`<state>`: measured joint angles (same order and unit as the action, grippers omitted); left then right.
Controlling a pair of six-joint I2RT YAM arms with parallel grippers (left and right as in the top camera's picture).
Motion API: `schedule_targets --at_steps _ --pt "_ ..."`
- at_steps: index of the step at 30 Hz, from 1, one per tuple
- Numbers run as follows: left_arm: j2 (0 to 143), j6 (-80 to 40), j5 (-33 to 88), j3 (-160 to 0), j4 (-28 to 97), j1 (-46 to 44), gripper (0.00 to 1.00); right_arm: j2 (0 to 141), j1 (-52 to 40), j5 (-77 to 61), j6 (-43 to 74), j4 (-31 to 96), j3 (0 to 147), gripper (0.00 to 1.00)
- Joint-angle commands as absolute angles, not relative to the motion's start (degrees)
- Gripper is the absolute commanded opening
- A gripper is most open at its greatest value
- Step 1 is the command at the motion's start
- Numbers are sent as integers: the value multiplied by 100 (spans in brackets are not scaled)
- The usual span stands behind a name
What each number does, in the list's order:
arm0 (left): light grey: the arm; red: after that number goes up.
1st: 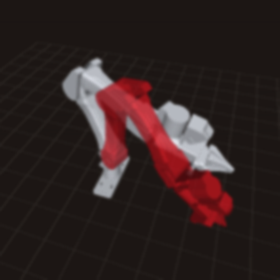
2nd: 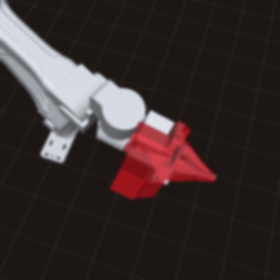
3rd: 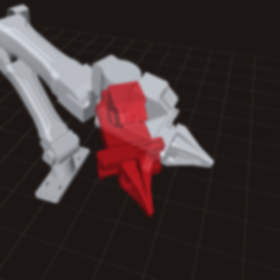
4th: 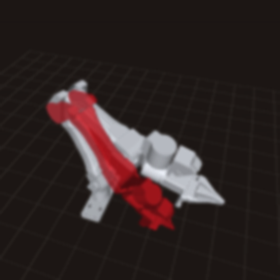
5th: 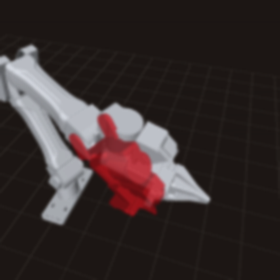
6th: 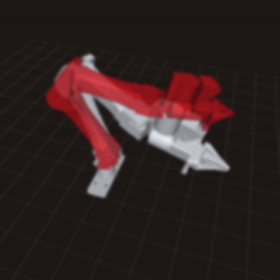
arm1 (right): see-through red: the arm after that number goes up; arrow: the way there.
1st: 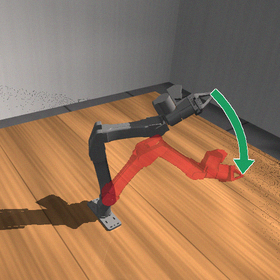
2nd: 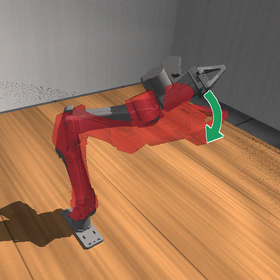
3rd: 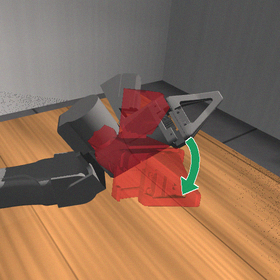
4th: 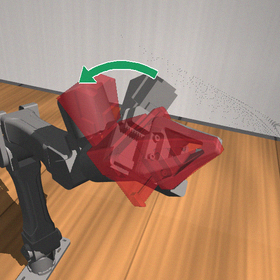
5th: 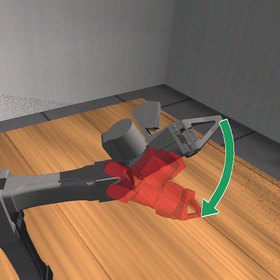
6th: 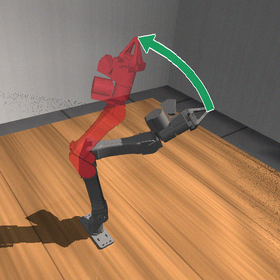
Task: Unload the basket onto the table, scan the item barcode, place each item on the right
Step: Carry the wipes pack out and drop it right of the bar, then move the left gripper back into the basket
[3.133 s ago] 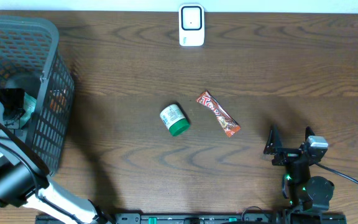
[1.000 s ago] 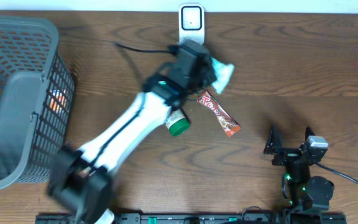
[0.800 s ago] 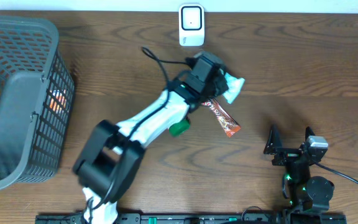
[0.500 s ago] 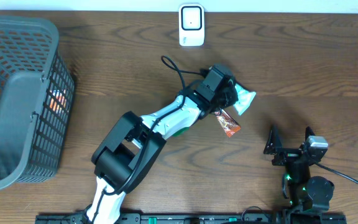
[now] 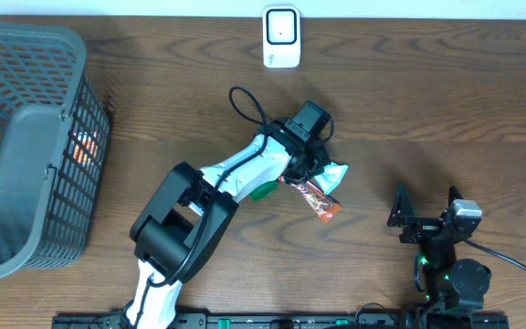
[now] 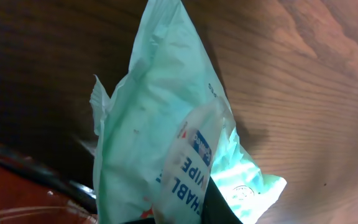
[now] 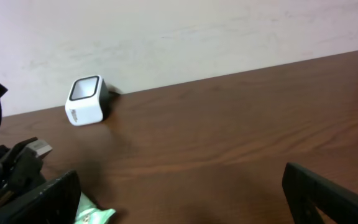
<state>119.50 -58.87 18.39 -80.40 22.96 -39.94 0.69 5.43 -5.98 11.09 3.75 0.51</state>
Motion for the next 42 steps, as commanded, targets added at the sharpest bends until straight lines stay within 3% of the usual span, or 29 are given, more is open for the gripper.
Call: schedule_targets --at_steps 1,2,4,6,12,16,23,24,25,26,28,36,42 --pt "12055 -5922 1758 -7950 2305 -3970 8 43 504 -589 1044 384 32 99" --pt "12055 -5922 1763 -7950 2265 -3981 9 43 504 -589 1044 384 32 99" --pt "12055 -5865 1804 -7950 2185 -4023 23 43 504 -589 1046 384 32 99" --pt "12055 -5811 1890 -7950 2152 -4071 25 43 504 -589 1044 384 32 99" --pt "12005 -5704 1881 -7953 2045 -4160 43 43 504 -589 1044 384 32 99" --pt "11677 -5408 1813 -7953 2045 -4143 49 43 504 -589 1044 384 32 99" --pt "10460 -4134 1282 -7953 2064 -4150 49 43 504 -589 1044 384 32 99" --pt "10263 -4016 1103 -7953 2078 -4143 54 43 504 -589 1046 384 32 99" --pt "10016 -3916 825 -7953 2108 -4139 74 43 504 -589 1044 384 32 99" --pt "9668 -3820 425 -7953 2180 -4115 83 43 504 -589 1046 384 32 99" --pt "9231 -3649 -128 -7953 2294 -4064 93 43 504 -589 1044 384 32 99" --pt "7601 -3260 -2624 -7953 3148 -3334 93 43 504 -589 1044 384 32 99" --pt "6840 -3328 -3409 -7953 3701 -2180 93 43 504 -589 1046 384 32 99"
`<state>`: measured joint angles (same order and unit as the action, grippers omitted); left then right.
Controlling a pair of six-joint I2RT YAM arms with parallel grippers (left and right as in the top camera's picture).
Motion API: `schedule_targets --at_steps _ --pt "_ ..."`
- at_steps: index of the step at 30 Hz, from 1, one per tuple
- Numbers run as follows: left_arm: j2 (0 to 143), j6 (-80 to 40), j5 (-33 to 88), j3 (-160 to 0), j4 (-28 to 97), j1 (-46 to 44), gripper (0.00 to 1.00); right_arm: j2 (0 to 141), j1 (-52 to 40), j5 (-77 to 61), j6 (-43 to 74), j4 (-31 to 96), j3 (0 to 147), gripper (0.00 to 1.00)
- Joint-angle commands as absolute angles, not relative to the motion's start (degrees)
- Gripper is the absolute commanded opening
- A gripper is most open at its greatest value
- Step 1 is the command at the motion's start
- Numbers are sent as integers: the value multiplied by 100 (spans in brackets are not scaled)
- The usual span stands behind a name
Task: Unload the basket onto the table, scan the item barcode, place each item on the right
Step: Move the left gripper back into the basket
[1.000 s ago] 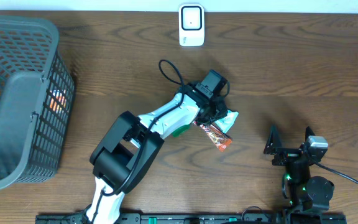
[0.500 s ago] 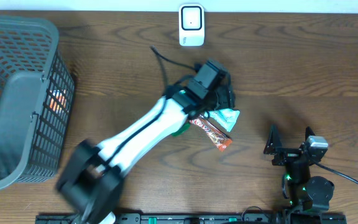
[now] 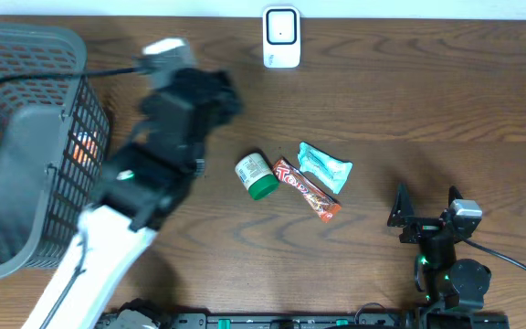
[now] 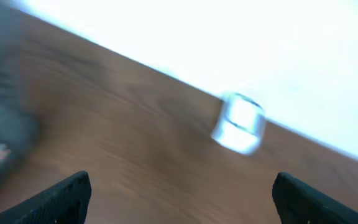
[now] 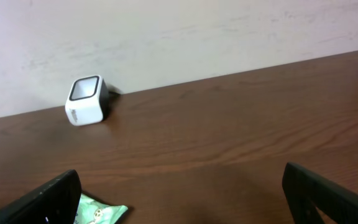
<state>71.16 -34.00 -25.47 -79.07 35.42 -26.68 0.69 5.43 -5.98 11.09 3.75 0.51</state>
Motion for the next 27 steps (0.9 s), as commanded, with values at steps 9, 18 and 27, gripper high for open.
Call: schedule_targets --at_steps 9,18,27 --pt "6156 -4429 -3345 -7953 4036 43 95 43 504 -589 1044 384 32 99" --pt "6239 -4338 -3048 -7950 4128 1710 98 43 504 -589 1044 384 32 99" --pt "7196 -4080 -1647 -7950 4141 3050 98 43 504 -589 1046 384 32 99"
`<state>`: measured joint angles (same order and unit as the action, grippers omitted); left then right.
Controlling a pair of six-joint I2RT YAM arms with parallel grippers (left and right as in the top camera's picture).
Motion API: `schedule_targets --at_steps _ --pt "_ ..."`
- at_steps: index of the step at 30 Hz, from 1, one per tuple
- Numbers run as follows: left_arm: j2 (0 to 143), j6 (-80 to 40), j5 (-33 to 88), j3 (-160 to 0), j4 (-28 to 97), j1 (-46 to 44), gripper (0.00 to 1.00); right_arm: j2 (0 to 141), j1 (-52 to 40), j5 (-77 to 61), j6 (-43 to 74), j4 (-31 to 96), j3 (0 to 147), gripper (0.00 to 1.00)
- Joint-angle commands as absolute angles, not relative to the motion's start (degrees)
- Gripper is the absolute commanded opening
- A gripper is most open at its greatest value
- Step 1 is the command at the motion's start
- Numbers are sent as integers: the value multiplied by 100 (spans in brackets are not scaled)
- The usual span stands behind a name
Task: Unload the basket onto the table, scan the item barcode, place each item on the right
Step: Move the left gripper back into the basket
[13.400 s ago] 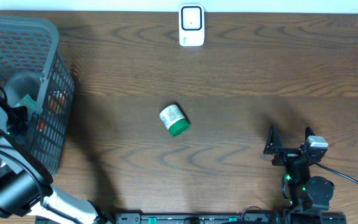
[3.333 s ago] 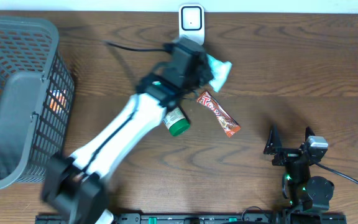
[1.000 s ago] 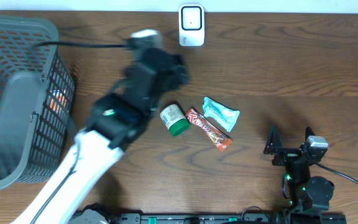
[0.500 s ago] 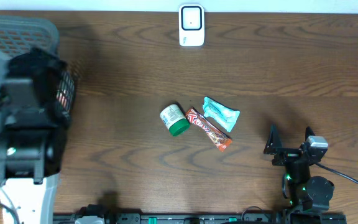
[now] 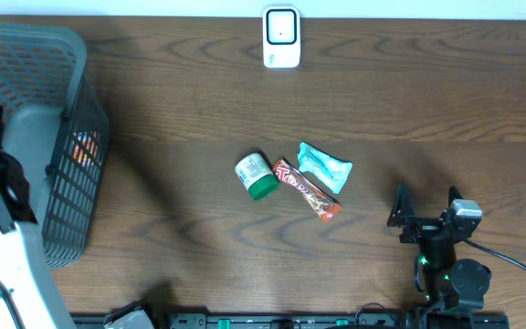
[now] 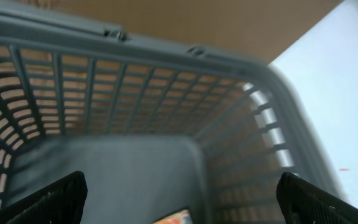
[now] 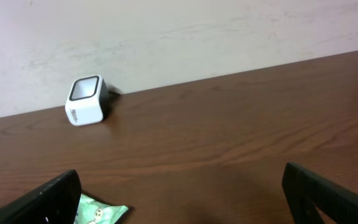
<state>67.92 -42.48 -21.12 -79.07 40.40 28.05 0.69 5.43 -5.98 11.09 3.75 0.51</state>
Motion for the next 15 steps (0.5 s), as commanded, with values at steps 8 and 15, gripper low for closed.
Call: schedule_targets --at_steps 8,15 --pt "8453 -4359 -1048 -7950 4375 3214 98 43 504 -589 1044 384 32 99" --pt "9620 -4379 -366 -7950 4307 3205 98 43 504 -589 1046 384 32 99"
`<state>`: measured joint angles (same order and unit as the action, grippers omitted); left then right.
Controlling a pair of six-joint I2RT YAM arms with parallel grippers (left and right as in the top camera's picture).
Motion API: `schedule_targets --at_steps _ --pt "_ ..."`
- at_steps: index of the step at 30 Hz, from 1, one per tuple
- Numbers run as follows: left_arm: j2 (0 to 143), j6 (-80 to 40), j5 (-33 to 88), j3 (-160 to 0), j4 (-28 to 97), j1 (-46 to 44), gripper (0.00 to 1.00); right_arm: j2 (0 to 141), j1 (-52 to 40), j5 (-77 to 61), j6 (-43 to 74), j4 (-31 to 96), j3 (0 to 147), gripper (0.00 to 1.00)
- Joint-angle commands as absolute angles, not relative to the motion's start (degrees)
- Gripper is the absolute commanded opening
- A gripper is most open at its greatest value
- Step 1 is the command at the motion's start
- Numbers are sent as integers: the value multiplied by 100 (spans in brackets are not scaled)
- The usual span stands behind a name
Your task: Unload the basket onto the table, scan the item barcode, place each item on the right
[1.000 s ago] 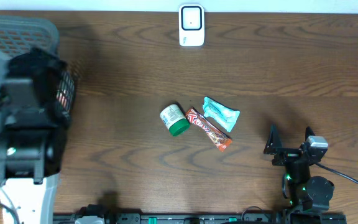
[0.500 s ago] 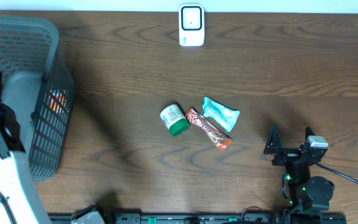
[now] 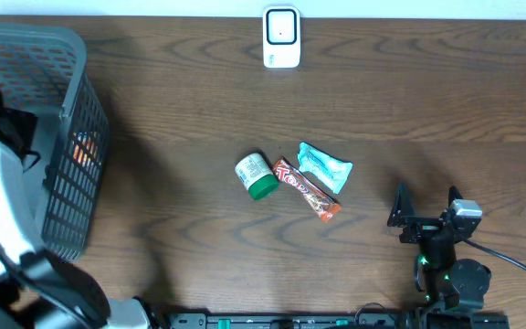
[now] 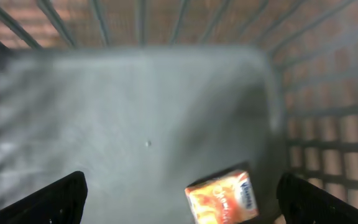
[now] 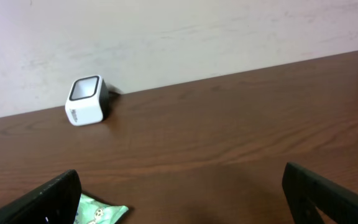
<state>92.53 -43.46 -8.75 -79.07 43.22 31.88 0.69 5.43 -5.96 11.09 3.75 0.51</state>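
Observation:
My left gripper [image 4: 179, 208] is open and points down into the grey basket [image 3: 71, 55] at the table's left end. An orange box [image 4: 222, 194] lies on the basket floor between its fingertips, nearer the right one; the view is blurred. The white scanner [image 3: 281, 37] stands at the table's far edge. My right gripper [image 5: 182, 199] stands open and empty at the front right, facing the scanner [image 5: 86, 101].
At mid-table lie a green-capped bottle [image 3: 257, 175], a red candy bar [image 3: 307, 190] and a mint-green wipes pack [image 3: 324, 165], close together. The wipes pack [image 5: 98, 213] shows by the right gripper's left finger. The basket walls surround the left gripper.
The left wrist camera faced the basket's rim and far wall; now it looks straight down at the basket floor and the orange box. The right arm has not moved.
The left gripper was at mid-table, close on the mint wipes pack. Then the pack lay beside the candy bar and the open gripper was off to the left. Then it was over the basket, and now it points down inside it.

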Motion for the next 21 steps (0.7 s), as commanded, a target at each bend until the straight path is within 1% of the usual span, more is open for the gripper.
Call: schedule_targets --at_steps 1,8,11,13,21 --pt "9786 -4377 -215 -7950 4298 3205 98 43 504 -589 1044 384 32 99" --pt "10774 -4294 145 -7950 4250 3201 98 43 504 -589 1046 384 32 99" --pt "11102 -3601 814 -7950 3942 3201 98 43 504 -589 1044 384 32 99" --pt "11236 -3361 1100 -7950 3830 3201 98 43 504 -589 1044 384 32 99" --pt "11365 -3094 1122 -7950 3918 3201 98 43 504 -589 1046 384 32 99"
